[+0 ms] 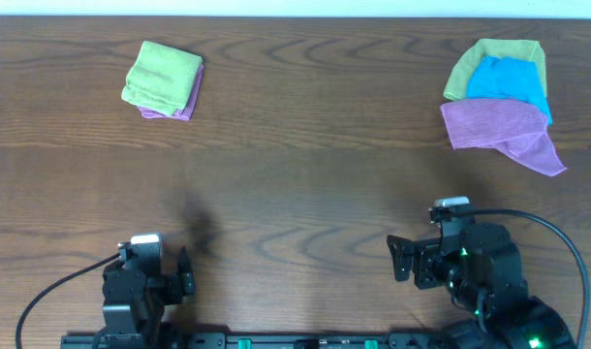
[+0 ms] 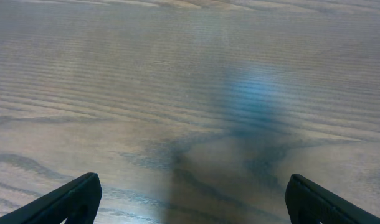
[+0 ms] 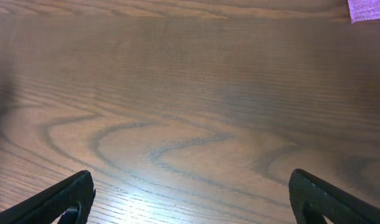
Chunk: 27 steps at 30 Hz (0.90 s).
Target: Fold the cloth
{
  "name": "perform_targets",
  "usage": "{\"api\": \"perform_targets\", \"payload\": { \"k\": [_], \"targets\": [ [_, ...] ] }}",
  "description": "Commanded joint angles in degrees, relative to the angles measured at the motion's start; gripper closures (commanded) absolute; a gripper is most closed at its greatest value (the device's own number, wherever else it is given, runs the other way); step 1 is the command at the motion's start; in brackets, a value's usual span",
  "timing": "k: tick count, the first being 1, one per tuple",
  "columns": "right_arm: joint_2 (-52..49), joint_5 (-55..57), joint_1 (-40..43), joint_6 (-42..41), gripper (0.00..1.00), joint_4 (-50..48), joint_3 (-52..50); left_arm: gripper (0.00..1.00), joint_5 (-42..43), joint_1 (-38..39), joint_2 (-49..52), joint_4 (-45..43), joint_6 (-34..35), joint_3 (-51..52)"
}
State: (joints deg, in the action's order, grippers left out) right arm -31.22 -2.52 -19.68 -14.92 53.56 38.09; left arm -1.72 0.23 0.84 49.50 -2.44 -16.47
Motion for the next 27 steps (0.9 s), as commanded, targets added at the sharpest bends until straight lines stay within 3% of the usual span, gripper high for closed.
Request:
{"api": "perform_targets", "payload": {
  "k": [1, 10, 20, 27],
  "targets": [
    [0.20, 0.68, 0.63, -0.72, 0.01, 0.04, -0.07, 0.05, -0.17, 0.33, -0.59, 0.20, -0.79, 0.28],
    [3.45, 9.20, 1.36, 2.84, 0.01, -1.79, -2.27, 0.05, -0.17, 0.33, -0.59, 0.20, -0.81, 0.28],
    [20.02, 7.78, 9.05, 13.62, 0.01, -5.62, -15.43, 0.05, -0.20, 0.33, -0.59, 0.20, -0.79, 0.28],
    [24.79, 3.54, 14.36, 21.05, 0.01, -5.92, -19.04, 0.05, -0.17, 0.33, -0.59, 0.20, -0.81, 0.28]
  ]
}}
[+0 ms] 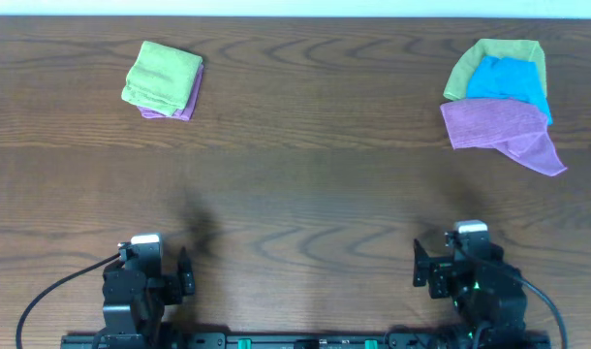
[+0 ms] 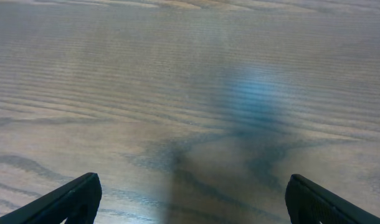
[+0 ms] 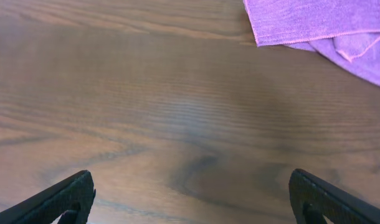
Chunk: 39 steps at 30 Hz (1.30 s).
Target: Fold the cloth
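A loose pile of cloths lies at the back right: a purple cloth (image 1: 499,128) in front, a blue cloth (image 1: 509,79) on it, a green one (image 1: 470,63) behind. The purple cloth (image 3: 314,22) also shows at the top of the right wrist view. At the back left a folded green cloth (image 1: 163,76) rests on a folded purple one (image 1: 184,105). My left gripper (image 2: 190,202) stands open over bare wood at the front left. My right gripper (image 3: 191,200) is open at the front right, empty, well short of the pile.
The dark wooden table (image 1: 305,174) fills the view. Both arm bases sit at its front edge, the left arm (image 1: 140,286) and the right arm (image 1: 475,286). A pale wall strip runs along the table's far edge.
My right arm has drawn back toward the front edge and shifted right; its camera now faces the purple cloth more squarely. The left arm and all cloths are unchanged.
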{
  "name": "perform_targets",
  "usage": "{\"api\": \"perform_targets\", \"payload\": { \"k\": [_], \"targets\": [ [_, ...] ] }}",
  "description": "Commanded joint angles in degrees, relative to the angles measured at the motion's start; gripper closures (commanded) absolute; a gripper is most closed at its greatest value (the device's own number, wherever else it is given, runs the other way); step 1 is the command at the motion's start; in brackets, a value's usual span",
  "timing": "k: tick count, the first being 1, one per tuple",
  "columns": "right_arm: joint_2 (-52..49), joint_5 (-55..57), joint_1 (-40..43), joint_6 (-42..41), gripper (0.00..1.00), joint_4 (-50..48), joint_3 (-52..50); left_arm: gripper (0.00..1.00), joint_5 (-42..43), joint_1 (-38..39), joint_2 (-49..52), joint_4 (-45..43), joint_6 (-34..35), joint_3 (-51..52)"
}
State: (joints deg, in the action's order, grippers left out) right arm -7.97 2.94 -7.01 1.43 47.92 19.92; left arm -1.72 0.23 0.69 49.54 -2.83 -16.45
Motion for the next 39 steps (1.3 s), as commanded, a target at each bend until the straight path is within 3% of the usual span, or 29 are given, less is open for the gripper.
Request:
{"api": "perform_targets", "payload": {
  "k": [1, 15, 20, 39],
  "targets": [
    [2.05, -1.92, 2.14, 4.70, 0.01, -0.15, -1.14, 0.05, -0.17, 0.33, -0.44, 0.15, -0.39, 0.26],
    [6.38, -2.32, 4.17, 5.01, 0.01, -0.42, -7.37, 0.05, -0.20, 0.33, -0.44, 0.15, -0.42, 0.26],
    [7.50, -2.32, 6.32, 1.53, 0.01, -0.61, -9.18, 0.05, -0.17, 0.33, -0.44, 0.15, -0.39, 0.26],
    [7.65, 0.26, 7.78, -1.60, 0.01, -0.66, -9.33, 0.05, -0.17, 0.33, -0.44, 0.15, -0.39, 0.28]
  ]
}}
